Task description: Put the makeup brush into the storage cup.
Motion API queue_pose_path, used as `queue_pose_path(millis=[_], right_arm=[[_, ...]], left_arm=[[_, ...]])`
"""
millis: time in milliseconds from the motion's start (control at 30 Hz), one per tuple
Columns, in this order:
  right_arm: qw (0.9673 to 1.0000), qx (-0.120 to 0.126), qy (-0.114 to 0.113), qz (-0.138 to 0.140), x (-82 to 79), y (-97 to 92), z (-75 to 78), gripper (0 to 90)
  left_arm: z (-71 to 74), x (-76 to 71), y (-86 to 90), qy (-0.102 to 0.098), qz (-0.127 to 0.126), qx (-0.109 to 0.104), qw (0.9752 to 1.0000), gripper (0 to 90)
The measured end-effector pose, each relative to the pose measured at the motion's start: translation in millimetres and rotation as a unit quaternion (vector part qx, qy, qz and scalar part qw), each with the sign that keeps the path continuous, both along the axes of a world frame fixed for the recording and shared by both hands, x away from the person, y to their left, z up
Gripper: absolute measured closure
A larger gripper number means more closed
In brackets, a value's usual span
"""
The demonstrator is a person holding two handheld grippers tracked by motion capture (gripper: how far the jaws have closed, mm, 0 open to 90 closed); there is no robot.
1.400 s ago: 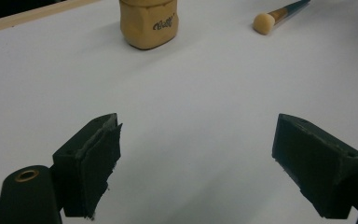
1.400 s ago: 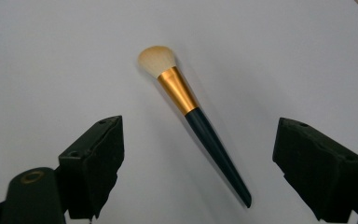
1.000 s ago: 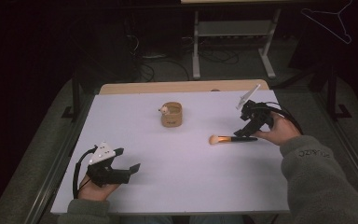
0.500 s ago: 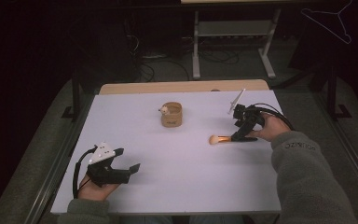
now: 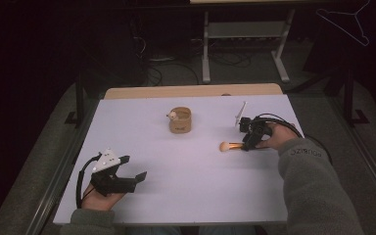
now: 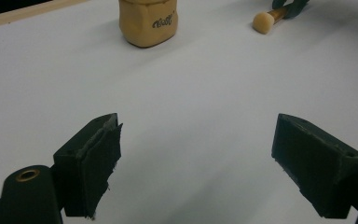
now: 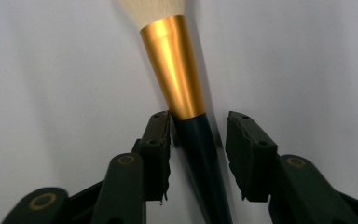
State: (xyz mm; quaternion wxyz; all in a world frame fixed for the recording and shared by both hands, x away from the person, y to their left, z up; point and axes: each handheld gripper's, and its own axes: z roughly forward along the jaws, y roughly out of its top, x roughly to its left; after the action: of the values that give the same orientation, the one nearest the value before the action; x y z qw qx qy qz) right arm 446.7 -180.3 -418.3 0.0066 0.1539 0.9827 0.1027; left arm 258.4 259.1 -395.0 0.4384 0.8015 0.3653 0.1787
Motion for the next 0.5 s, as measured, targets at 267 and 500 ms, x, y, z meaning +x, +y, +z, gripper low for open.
queue_pose_path(millis=[267, 500], right_arm=[[0.9997, -0.012, -0.002, 0.022, -2.5, 2.3, -1.2, 71.1], [0.9996, -0.013, 0.002, 0.026, -1.3, 2.9, -1.3, 73.5]], left_arm=[[-0.4, 0.2, -1.3, 0.0, -0.003, 0.006, 1.0, 15.0], [-0.8, 0.1, -1.2, 0.002, -0.001, 0.005, 1.0, 15.0]])
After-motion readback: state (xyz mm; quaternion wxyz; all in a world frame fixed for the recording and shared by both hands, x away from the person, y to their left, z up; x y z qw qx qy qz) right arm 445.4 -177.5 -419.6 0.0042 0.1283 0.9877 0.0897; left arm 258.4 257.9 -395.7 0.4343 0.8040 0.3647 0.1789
